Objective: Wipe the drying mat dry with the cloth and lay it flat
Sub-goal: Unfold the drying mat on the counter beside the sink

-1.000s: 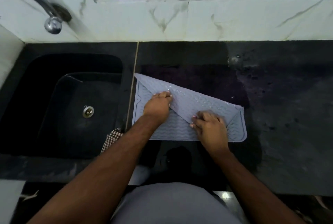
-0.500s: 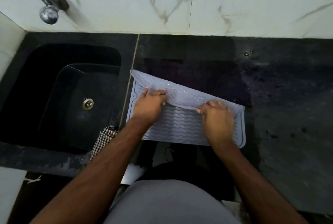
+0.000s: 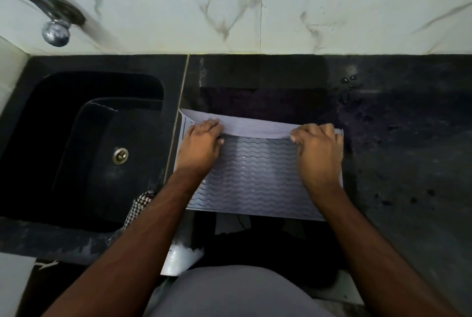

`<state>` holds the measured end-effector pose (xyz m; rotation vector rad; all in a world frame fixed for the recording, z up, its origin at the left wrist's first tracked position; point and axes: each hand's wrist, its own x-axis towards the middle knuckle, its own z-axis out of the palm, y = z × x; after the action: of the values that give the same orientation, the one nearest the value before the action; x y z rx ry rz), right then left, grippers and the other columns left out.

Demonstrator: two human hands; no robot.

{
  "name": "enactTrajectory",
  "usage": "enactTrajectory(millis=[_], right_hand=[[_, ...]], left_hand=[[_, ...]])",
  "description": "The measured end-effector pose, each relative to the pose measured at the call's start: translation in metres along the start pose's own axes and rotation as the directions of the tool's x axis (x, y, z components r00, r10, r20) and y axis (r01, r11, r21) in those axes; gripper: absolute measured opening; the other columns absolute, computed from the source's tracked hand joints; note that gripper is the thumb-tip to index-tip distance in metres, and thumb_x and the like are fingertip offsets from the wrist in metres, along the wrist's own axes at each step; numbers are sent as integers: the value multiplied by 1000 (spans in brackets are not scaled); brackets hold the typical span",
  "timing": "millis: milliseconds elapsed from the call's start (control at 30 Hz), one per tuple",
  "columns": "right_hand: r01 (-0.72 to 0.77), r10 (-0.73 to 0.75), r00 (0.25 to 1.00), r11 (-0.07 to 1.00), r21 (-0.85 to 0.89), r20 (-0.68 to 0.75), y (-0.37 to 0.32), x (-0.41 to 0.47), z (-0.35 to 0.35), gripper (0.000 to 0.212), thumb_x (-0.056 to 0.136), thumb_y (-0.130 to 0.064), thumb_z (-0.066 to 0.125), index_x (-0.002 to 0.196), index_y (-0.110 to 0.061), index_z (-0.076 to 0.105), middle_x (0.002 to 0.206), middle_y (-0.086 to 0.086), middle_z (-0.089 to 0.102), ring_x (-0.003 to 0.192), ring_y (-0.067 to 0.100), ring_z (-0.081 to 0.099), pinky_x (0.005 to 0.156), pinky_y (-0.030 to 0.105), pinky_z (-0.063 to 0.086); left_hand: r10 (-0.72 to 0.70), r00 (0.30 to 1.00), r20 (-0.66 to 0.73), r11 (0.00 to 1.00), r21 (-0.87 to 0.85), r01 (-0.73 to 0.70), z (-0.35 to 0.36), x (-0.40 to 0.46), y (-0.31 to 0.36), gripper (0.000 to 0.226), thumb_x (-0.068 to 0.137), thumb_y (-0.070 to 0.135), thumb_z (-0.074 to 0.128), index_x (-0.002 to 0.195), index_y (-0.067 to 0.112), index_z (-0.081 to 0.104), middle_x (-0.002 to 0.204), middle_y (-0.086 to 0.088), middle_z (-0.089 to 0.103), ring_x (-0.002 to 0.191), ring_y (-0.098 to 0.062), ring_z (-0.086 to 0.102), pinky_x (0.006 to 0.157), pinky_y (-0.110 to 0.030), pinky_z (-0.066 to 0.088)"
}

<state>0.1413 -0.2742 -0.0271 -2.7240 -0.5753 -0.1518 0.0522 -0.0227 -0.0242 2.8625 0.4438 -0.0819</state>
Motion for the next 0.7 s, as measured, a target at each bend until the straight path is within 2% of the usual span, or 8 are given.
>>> enactTrajectory(millis=[100, 233, 333, 467, 567, 700], right_hand=[[-42, 42, 999, 999, -5, 33, 3, 8, 7, 21, 92, -10, 62, 104, -22, 74, 110, 0, 65, 98, 26, 48, 83, 41, 39], [-66, 66, 997, 998, -12, 49, 8, 14, 15, 36, 92, -5, 60, 124, -20, 68, 128, 5, 56, 109, 28, 49, 91, 43, 46], [-71, 67, 995, 996, 47, 75, 3, 17, 22, 50, 94, -3, 59, 142, -17, 54, 142, 9, 47, 125, 29, 47, 102, 48, 48], [-40, 32, 993, 997, 64, 116, -14, 21, 29, 63, 98, -5, 57, 155, -21, 35, 160, 14, 28, 143, 33, 36, 112, 52, 41], [30, -39, 988, 998, 62, 152, -33, 23, 32, 60, 96, -2, 57, 151, -18, 41, 158, 16, 33, 143, 33, 36, 112, 55, 41], [95, -114, 981, 988, 121, 155, -65, 22, 32, 53, 95, -1, 58, 146, -13, 51, 151, 18, 42, 137, 34, 43, 108, 53, 45]], left_hand=[[14, 997, 70, 1000, -15, -13, 6, 3, -2, 53, 102, 28, 52, 153, 17, 40, 163, -4, 30, 154, -20, 19, 127, -40, 6], [25, 998, 63, 996, -89, -19, 8, 2, 1, 65, 102, 30, 54, 159, 16, 25, 169, -2, 10, 156, -17, 5, 126, -34, 3], [27, 999, 30, 993, -114, -24, 10, -3, 2, 70, 103, 30, 53, 161, 16, 15, 169, 4, -2, 155, -14, 0, 124, -32, 7], [21, 1000, 10, 990, -143, -19, 10, -9, -3, 68, 104, 28, 51, 161, 15, 16, 169, 3, 2, 155, -15, 5, 125, -35, 16], [-2, 1000, 6, 984, -179, 3, 7, -14, -8, 66, 104, 27, 52, 160, 14, 20, 169, 3, 6, 155, -14, 7, 125, -32, 16], [-29, 999, -39, 979, -204, 21, -3, -28, -20, 63, 102, 14, 48, 160, 12, 23, 169, 0, 8, 155, -15, 11, 125, -31, 15]])
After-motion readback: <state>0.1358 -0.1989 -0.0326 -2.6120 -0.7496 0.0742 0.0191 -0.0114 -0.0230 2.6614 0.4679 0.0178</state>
